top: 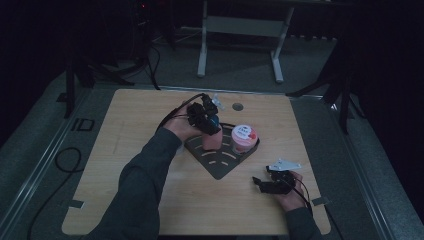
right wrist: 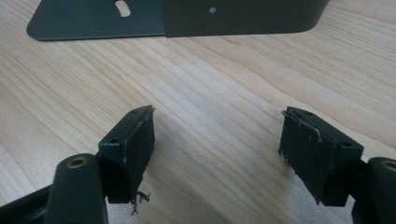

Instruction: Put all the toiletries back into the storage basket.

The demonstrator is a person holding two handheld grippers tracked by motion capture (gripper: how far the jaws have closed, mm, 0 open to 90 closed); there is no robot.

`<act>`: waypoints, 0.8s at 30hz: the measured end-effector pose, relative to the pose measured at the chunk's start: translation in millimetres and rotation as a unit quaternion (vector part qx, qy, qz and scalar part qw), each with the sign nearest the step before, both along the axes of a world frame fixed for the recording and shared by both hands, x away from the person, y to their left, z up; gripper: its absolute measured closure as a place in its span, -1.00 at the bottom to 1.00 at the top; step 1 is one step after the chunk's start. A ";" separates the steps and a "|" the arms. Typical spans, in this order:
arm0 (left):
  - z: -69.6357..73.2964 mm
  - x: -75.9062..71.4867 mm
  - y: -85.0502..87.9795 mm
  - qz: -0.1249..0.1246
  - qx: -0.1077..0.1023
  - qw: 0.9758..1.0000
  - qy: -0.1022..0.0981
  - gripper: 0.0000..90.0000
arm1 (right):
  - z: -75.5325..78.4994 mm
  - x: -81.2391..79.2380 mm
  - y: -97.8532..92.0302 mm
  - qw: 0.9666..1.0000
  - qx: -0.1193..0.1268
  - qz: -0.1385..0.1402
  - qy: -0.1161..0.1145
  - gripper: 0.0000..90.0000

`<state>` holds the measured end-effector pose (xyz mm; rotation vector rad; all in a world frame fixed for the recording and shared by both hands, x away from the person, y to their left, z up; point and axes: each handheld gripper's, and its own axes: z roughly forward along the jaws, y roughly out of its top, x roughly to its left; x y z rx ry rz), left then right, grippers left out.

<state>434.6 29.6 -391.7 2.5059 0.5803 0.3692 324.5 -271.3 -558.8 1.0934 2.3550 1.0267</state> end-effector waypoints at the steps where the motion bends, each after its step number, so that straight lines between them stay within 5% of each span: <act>1: -0.5 0.6 -0.8 0.000 -0.001 1.000 0.000 0.03 | 0.0 0.0 0.0 1.000 0.000 0.000 0.000 -0.42; 24: -11.6 25.3 -13.0 -0.006 -0.002 1.000 0.000 0.03 | 0.0 -0.2 -0.1 1.000 0.000 0.001 0.000 -0.42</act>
